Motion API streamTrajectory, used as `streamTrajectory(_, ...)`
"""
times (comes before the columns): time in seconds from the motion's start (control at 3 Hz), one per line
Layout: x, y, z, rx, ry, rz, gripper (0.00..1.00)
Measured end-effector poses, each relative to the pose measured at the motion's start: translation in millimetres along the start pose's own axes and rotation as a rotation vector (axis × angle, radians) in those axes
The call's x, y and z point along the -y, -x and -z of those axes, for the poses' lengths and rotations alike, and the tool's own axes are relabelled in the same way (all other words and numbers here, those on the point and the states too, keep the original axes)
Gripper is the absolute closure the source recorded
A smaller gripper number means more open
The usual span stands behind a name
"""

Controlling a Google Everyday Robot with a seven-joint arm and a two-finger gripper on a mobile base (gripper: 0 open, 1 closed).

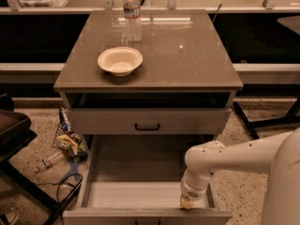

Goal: Open middle drawer

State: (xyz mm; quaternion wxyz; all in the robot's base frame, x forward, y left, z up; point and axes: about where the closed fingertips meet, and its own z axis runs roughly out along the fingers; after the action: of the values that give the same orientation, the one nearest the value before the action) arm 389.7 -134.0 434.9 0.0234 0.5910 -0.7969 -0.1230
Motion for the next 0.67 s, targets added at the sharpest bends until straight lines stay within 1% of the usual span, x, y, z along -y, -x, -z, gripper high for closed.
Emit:
streamTrajectory(0.33,-0.9,-0.5,-1.0,-0.001,0.003,0.0,0.24)
streamTrajectory(0.67,-1.6,-1.1,-2.1,-0.002,0.006,0.0,0.0)
